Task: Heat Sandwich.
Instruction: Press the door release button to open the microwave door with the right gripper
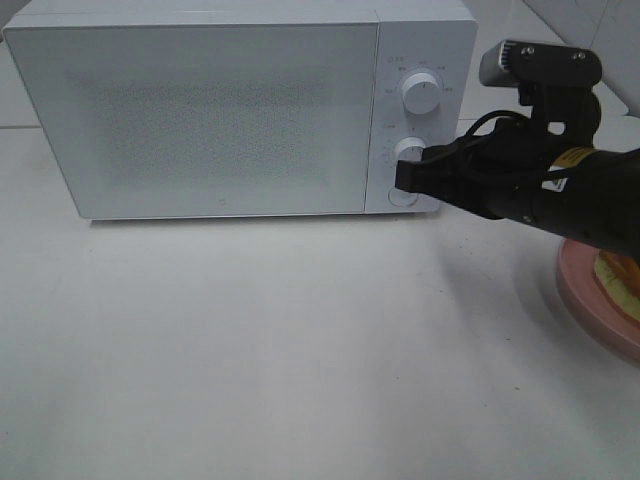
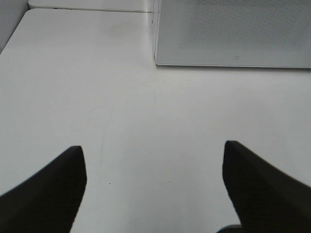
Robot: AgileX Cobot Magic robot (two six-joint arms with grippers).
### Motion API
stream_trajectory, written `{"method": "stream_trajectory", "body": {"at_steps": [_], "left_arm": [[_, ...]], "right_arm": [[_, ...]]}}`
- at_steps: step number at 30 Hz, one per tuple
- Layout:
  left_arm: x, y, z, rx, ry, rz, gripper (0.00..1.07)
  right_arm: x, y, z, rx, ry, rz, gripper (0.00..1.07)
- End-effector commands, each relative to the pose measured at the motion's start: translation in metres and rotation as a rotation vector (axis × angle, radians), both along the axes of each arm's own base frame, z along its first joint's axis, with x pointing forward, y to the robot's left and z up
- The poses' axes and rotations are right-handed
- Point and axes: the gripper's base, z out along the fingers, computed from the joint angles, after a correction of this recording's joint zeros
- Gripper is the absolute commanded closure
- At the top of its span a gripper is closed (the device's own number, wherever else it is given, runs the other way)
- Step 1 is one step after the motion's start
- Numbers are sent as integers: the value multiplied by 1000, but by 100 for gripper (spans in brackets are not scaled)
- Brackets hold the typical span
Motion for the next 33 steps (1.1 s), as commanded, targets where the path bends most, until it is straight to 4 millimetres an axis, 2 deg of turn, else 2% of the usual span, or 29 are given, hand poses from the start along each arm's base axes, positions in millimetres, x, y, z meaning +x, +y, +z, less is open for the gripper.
{"method": "stream_trajectory", "body": {"at_steps": [1, 8, 10, 19, 20, 25, 33], "left_arm": [[-3, 0, 0, -3, -37, -4, 35], [-3, 0, 0, -3, -37, -4, 35], [-3, 0, 0, -3, -37, -4, 35], [-3, 0, 0, -3, -37, -4, 35], [-3, 0, 0, -3, -37, -4, 35], [-3, 0, 0, -3, -37, -4, 35], [-3, 0, 0, -3, -37, -4, 35]], "right_arm": [[7, 4, -10, 50, 0, -23, 107], [17, 8, -41, 163, 34, -87, 107], [19, 9, -44, 187, 31, -97, 107], [26, 11, -72, 465, 83, -212, 107], [29, 12, -79, 531, 118, -245, 107], [37, 17, -96, 630, 198, -307, 107], [49, 20, -105, 697, 217, -374, 107]]}}
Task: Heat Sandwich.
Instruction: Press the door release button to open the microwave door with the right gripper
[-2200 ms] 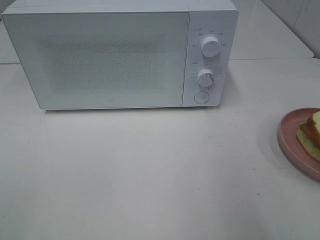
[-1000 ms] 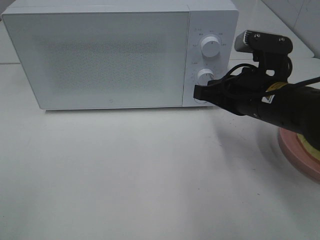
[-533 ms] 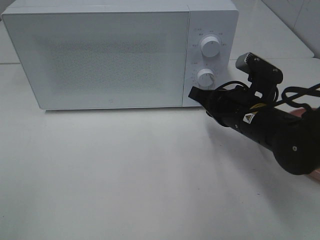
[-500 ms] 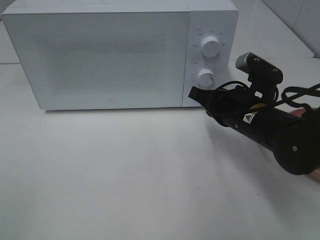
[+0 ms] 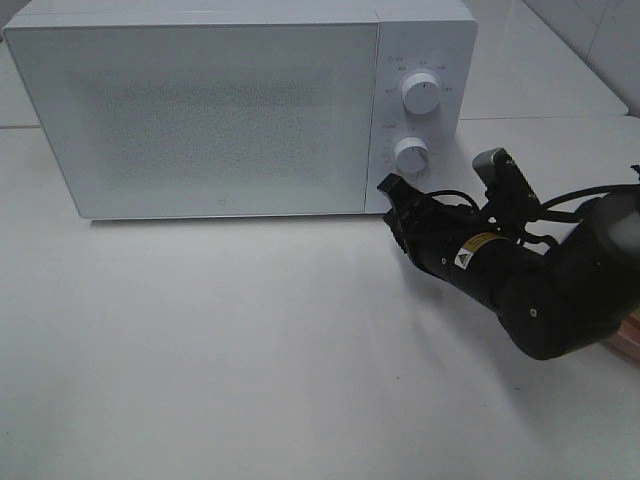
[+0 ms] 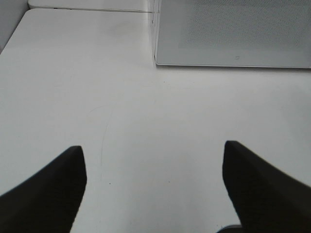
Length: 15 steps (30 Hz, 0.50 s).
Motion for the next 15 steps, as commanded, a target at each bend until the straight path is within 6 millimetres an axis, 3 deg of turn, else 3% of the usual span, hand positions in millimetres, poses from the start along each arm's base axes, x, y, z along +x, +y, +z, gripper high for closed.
{"method": "stream_trajectory", "body": {"at_steps": [1, 15], "left_arm": [[-3, 0, 0, -3, -37, -4, 35], [-3, 0, 0, -4, -37, -4, 35]], "right_arm": [[5, 0, 2, 96, 10, -69, 107], [11, -1, -2, 240, 140, -203, 107]]}}
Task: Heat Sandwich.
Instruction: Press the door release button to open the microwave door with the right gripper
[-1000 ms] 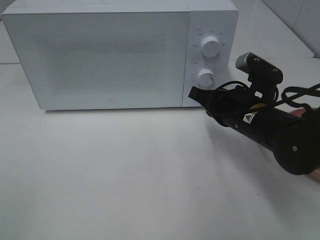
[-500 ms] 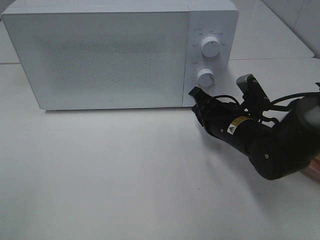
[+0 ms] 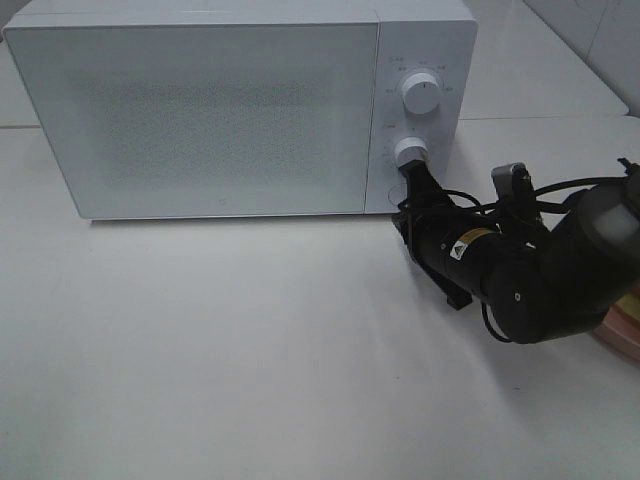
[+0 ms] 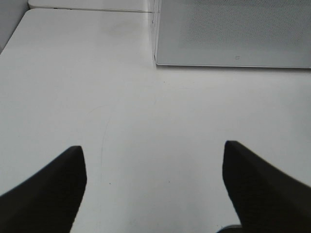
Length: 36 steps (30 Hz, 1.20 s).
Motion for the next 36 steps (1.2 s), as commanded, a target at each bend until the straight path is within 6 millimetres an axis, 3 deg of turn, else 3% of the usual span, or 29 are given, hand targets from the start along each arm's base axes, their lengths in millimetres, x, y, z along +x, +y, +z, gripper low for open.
{"method": "stream_trajectory", "body": {"at_steps": [1, 13, 25, 36], "left_arm": [[-3, 0, 0, -4, -37, -4, 35], [-3, 0, 0, -4, -37, -4, 35], [-3, 0, 0, -3, -37, -4, 35], [-3, 0, 0, -3, -37, -4, 35]], "right_arm": [[3, 0, 2, 18, 2, -31, 107], [11, -2, 1, 125, 11, -138, 107], [23, 5, -16, 245, -37, -167, 107], [29, 5, -19, 259, -47, -203, 107]]}}
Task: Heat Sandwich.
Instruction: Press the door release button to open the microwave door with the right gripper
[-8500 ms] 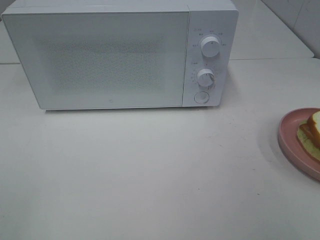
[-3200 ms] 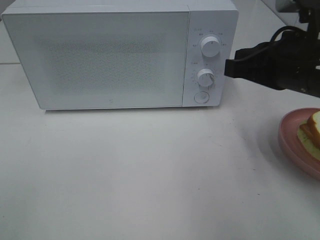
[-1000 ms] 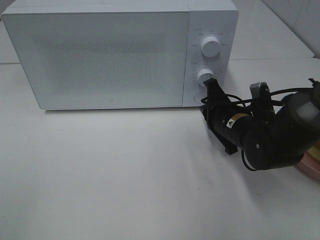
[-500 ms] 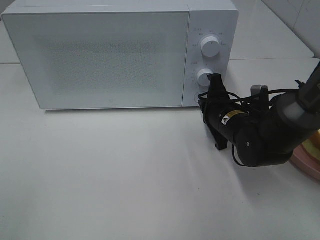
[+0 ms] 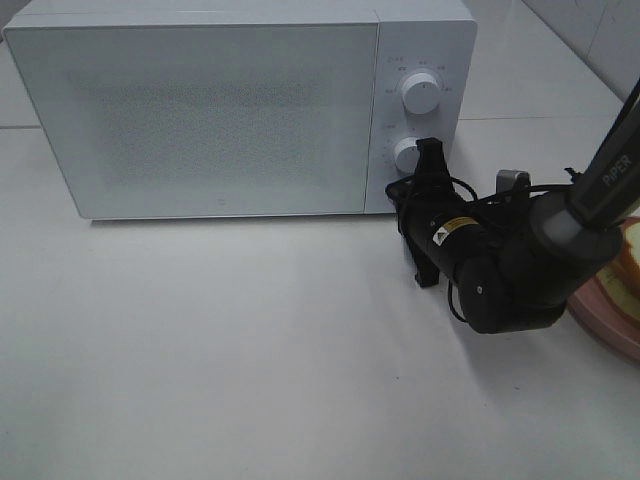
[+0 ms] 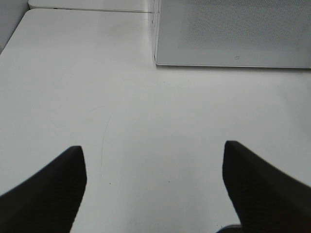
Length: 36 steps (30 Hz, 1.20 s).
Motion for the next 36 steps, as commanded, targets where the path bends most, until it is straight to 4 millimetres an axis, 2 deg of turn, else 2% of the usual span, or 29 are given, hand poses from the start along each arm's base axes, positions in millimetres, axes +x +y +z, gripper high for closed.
{"method": "stream_trajectory", "body": {"at_steps": [1, 9, 15, 22, 27, 31, 36], "left_arm": [[-3, 0, 0, -3, -37, -4, 35], [-3, 0, 0, -3, -37, -4, 35], [-3, 0, 0, -3, -37, -4, 35], [-3, 0, 0, -3, -37, -4, 35], [-3, 0, 0, -3, -37, -4, 35], [-3, 0, 0, -3, -37, -4, 35], [-3, 0, 0, -3, -37, -4, 35]], "right_arm": [[0, -1, -7, -3, 42, -19, 107], [5, 1, 0, -18, 57, -18, 107], [5, -2, 18, -110, 112, -30, 107], [10, -1, 23, -105, 105, -57, 107], [19, 2, 30, -114, 75, -66, 107], [33, 5, 41, -118, 22, -72, 107], [40, 5, 47, -95, -14, -106, 107]]}}
